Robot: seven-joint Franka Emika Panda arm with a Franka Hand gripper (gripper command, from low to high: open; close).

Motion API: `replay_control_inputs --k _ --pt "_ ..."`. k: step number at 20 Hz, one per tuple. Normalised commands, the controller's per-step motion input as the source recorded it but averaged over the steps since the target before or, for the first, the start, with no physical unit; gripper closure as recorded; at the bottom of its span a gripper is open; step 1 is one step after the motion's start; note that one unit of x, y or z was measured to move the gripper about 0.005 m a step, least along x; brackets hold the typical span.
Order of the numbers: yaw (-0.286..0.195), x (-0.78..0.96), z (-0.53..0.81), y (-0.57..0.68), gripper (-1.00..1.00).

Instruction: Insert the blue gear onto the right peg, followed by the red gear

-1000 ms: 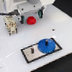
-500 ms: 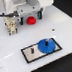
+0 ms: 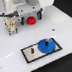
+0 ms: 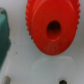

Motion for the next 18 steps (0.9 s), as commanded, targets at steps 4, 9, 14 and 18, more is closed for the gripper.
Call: replay_control_inputs --k 4,9,14,18 --pt "0.000 0.02 0.02 0.01 1.00" --pt "0.000 0.03 0.16 0.02 1.00" --pt "0.000 0.18 0.48 0.04 1.00" --pt "0.000 0.39 0.49 0.00 1.00"
